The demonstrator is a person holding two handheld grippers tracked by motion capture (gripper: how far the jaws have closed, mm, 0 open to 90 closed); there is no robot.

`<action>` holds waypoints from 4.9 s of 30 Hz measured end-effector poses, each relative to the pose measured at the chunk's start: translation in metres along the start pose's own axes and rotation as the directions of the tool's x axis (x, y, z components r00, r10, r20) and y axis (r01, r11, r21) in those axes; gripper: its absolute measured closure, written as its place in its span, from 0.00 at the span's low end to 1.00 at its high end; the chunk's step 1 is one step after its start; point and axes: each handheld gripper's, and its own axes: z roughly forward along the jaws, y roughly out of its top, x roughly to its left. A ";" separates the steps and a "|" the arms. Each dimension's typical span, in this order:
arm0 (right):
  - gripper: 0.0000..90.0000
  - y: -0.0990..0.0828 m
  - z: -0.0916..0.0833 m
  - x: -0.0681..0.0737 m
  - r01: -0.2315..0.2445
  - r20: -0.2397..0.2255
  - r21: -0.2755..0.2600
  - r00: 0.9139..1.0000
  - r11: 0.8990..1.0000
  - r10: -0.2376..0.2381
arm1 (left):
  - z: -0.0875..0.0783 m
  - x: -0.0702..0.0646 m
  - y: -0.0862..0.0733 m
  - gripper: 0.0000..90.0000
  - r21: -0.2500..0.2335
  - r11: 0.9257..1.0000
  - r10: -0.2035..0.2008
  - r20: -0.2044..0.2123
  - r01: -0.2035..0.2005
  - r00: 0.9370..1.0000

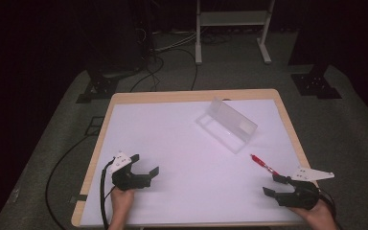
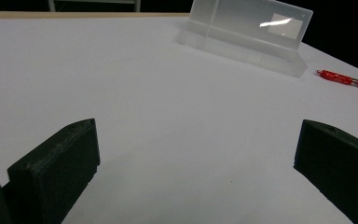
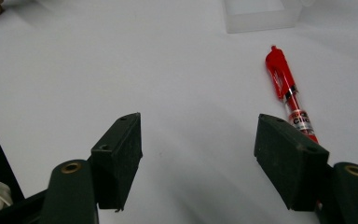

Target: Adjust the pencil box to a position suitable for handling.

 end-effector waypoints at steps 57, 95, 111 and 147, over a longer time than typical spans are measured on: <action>0.34 0.138 0.072 0.004 0.176 -0.042 0.019 0.984 0.984 -0.175 | 0.000 -0.001 0.000 0.00 -0.002 1.000 0.006 0.008 -0.006 1.000; 0.47 0.159 0.159 -0.015 0.171 -0.003 0.153 0.985 0.973 -0.173 | -0.001 0.000 0.000 0.00 -0.006 1.000 0.005 0.012 -0.005 1.000; 0.58 0.154 0.181 -0.024 0.133 0.023 0.204 0.990 0.970 -0.140 | -0.001 0.000 0.000 0.00 -0.009 1.000 0.001 0.013 -0.001 1.000; 0.92 0.148 0.193 -0.028 0.086 0.057 0.245 0.993 0.966 -0.103 | -0.001 0.001 0.000 0.00 -0.011 1.000 -0.010 0.014 0.011 1.000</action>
